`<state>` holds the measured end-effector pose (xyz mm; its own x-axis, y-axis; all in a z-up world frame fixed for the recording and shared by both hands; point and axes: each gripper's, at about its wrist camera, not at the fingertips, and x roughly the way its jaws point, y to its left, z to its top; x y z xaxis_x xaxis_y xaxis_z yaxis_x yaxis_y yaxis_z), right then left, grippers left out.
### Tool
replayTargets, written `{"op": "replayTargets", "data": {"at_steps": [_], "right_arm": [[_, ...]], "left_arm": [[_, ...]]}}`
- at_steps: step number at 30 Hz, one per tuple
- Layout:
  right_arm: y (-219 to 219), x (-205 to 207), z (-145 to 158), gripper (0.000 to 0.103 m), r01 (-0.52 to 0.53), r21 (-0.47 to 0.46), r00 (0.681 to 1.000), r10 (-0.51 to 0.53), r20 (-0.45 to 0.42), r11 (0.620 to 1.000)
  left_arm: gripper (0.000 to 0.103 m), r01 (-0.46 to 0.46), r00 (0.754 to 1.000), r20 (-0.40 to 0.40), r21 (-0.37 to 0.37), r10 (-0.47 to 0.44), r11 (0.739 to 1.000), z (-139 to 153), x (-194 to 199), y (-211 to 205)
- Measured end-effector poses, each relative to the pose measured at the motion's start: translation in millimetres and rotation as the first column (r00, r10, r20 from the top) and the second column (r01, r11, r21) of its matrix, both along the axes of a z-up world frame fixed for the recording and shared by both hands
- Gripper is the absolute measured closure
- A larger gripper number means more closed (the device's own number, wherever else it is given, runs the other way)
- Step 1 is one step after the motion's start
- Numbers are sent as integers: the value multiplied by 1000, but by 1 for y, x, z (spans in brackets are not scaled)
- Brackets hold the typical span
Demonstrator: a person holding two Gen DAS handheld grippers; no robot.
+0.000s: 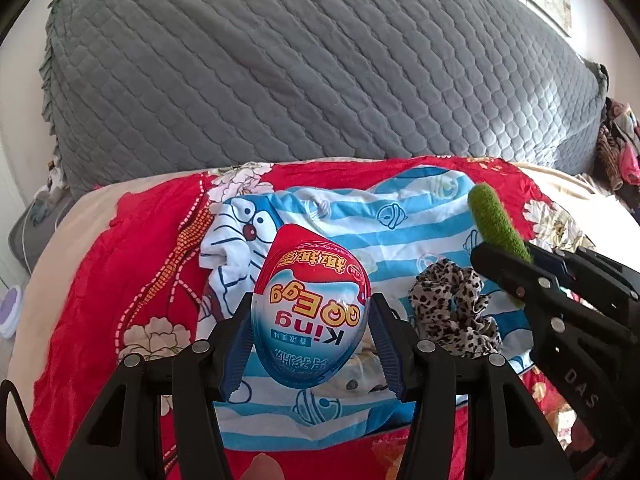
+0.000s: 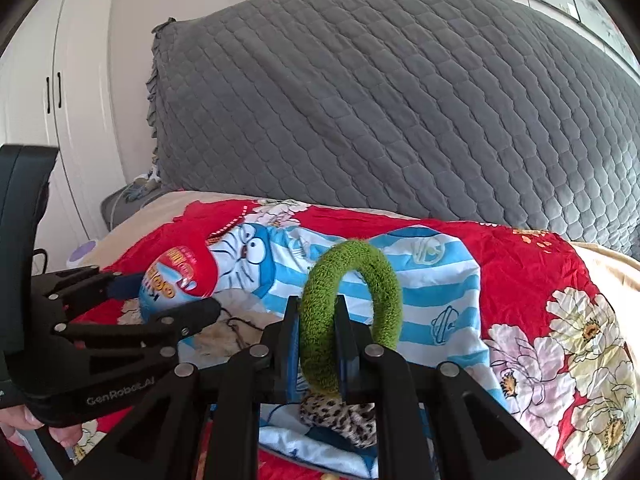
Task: Organize objects
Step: 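Carry the egg and the green ring over the striped shirt in the tray, then lower the egg onto the shirt and open the left gripper while the right lowers the ring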
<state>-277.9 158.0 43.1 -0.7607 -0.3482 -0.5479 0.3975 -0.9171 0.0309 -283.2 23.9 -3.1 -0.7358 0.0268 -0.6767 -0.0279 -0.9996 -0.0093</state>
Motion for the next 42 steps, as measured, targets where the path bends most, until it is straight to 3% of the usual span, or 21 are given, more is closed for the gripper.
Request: {"op": "replayTargets", "data": {"at_steps": [18,30,42], "right_arm": [[-12,-27,-34,88,-10,86,998,4,64,996],[-6,-35,-41,88,7,74,998,-12,69,997],[-1,-43,-53,88,32,86,991,-43,130,996]], "left_arm": [[46,-10,1000,21,0,10,1000,-26,-24,10],[46,-10,999,32,-30,11,999,-41,-35,11],[46,-2,999,34,-48,3,999,-43,-40,14]]}}
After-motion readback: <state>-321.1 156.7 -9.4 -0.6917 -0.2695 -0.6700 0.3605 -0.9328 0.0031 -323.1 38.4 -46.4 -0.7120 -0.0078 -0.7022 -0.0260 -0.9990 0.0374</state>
